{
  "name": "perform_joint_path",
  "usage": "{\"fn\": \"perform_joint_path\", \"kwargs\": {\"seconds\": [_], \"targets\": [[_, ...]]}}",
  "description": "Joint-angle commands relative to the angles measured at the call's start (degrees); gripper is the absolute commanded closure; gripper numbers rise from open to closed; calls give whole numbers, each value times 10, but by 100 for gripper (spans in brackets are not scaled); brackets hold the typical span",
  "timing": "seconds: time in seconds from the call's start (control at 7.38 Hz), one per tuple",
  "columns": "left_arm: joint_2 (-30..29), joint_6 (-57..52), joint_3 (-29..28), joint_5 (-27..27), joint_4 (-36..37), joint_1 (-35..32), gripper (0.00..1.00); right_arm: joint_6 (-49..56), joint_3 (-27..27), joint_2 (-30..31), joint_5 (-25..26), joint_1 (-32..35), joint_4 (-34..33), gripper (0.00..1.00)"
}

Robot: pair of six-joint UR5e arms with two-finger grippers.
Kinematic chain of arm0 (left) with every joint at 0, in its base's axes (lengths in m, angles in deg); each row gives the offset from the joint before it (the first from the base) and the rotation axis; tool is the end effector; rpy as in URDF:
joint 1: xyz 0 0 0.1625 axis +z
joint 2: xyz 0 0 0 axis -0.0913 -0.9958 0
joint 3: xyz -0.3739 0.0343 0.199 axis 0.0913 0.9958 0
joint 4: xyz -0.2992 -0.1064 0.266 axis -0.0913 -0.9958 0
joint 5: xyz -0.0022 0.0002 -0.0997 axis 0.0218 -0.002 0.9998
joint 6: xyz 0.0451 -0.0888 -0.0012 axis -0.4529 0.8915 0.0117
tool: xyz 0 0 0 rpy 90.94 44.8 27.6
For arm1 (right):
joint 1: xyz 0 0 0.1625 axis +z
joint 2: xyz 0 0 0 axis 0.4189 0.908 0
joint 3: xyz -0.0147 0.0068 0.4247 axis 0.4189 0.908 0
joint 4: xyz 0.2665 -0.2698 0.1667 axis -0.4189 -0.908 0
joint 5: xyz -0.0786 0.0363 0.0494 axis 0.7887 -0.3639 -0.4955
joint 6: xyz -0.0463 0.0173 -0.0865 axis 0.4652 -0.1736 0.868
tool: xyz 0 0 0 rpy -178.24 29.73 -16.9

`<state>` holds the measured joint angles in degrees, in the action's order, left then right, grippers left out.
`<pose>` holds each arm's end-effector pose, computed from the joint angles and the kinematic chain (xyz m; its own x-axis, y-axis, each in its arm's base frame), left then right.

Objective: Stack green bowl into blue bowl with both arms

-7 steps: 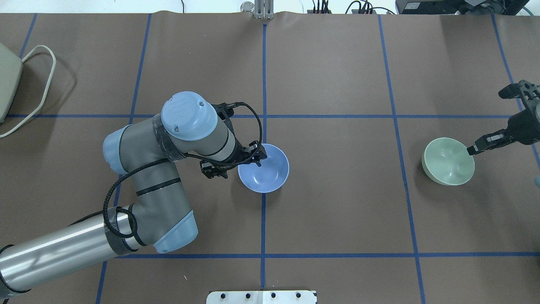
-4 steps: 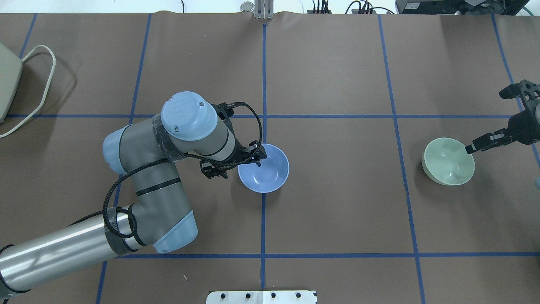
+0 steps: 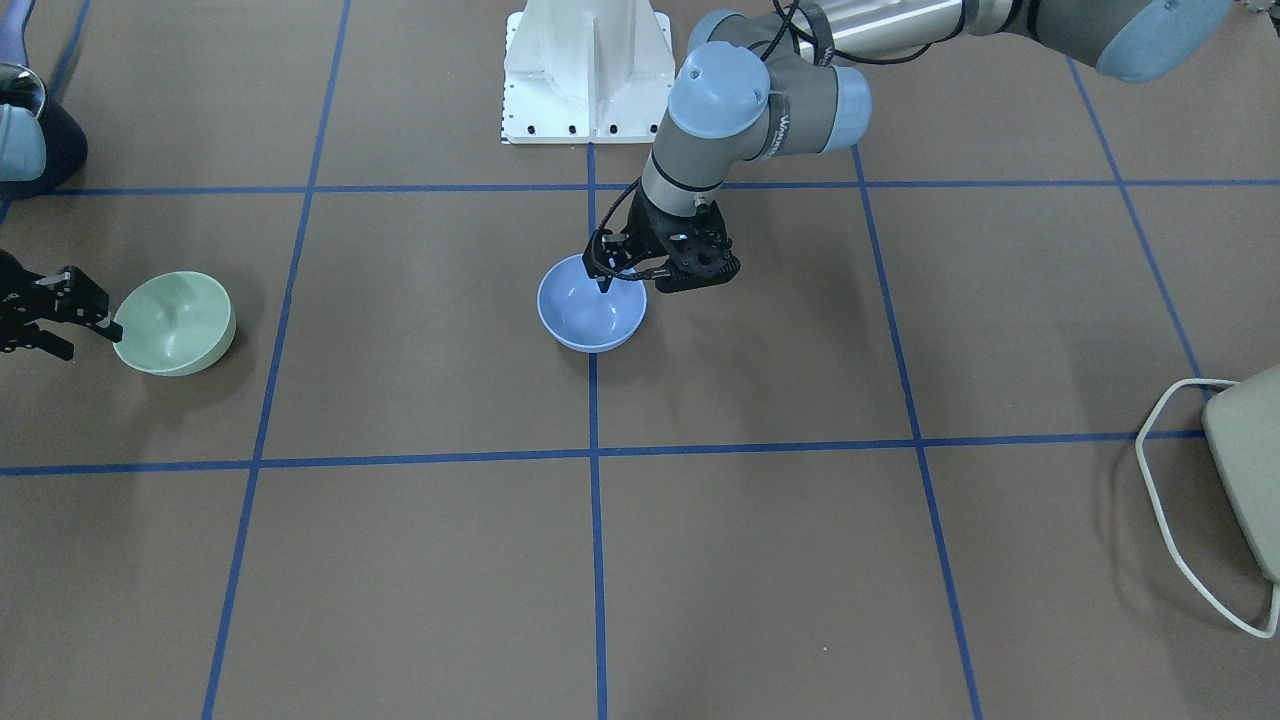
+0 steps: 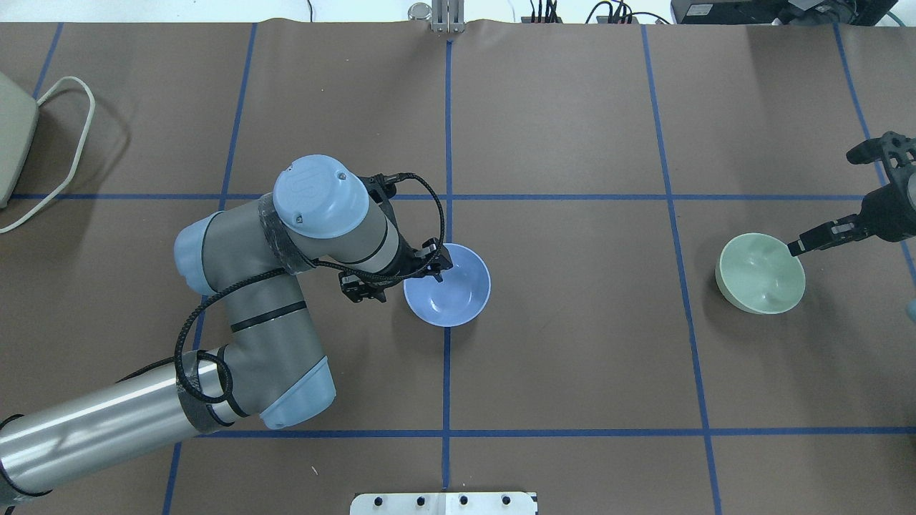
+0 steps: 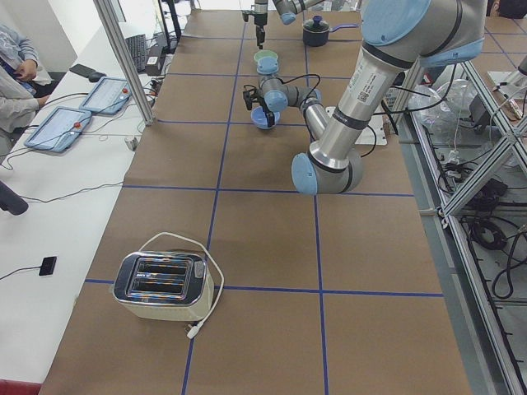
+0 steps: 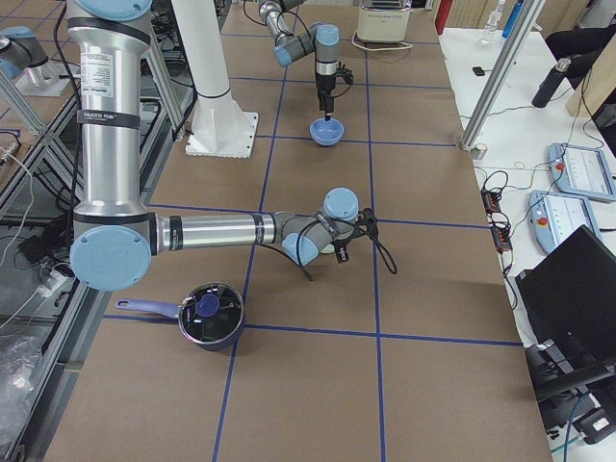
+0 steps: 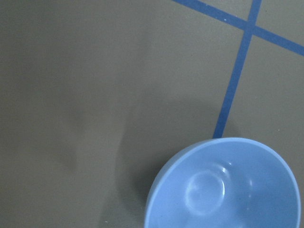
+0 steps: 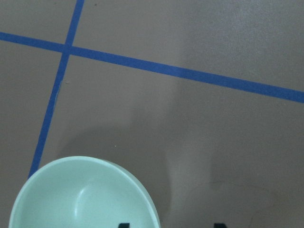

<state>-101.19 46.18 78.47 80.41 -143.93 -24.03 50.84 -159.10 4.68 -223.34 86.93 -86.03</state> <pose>0.5559 -0.4205 0.1993 0.5025 -0.2802 -0.8179 0.1767 0.9593 -0.2201 -0.1761 -0.4669 0.5823 0.5430 -0.2406 0.8045 0.0878 0.9691 0.2305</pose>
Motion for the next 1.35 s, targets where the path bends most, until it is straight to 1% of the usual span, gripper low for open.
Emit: {"fn": "perform_joint_path", "kwargs": {"seconds": [0.0,0.14,0.41,0.54,0.95,1.08,1.22], "targets": [[1,0,-1,0,0,0,4,-9,0,0,3,-18,0,35],[1,0,-3,-2,0,0,4,-12,2,-1,7,-28,0,36],[4,0,-1,0,0,0,4,-11,3,0,7,-40,0,45],[4,0,-1,1,0,0,4,-6,3,2,10,-41,0,63],[4,0,0,0,0,-1,4,-5,3,3,17,-47,0,93],[5,0,0,0,0,-1,4,-3,2,3,17,-46,0,100],[5,0,0,0,0,-1,4,-3,0,3,14,-46,0,100]]}}
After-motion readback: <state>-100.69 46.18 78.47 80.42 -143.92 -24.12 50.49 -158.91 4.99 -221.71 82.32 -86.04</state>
